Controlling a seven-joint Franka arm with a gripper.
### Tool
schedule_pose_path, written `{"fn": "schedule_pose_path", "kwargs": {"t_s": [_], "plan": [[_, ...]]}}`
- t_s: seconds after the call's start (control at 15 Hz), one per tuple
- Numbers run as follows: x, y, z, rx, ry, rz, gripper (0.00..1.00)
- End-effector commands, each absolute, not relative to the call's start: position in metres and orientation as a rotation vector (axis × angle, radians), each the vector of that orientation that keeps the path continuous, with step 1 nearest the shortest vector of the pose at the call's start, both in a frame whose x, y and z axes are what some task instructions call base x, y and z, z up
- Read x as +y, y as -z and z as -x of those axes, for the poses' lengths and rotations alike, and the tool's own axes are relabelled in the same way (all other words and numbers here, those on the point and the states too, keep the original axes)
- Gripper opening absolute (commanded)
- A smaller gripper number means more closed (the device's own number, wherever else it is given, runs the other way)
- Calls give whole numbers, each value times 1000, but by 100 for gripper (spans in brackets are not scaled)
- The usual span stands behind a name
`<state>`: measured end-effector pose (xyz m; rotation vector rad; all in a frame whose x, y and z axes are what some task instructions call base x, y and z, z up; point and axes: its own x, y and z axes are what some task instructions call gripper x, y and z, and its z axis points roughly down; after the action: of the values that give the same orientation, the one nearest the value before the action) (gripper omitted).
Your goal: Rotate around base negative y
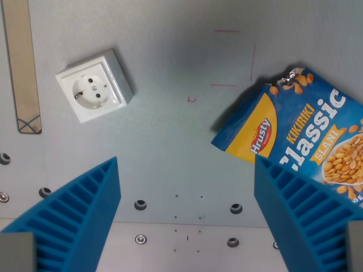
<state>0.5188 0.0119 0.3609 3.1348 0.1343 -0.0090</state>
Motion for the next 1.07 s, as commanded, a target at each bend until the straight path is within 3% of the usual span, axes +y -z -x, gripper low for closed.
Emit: {"fn": "schedule_pose_path", "kwargs": {"t_s": [0.07,1.07], "plan": [[12,-363,-519,135,-19,-3134,100],[12,-363,-519,133,-331,-3108,100]]}}
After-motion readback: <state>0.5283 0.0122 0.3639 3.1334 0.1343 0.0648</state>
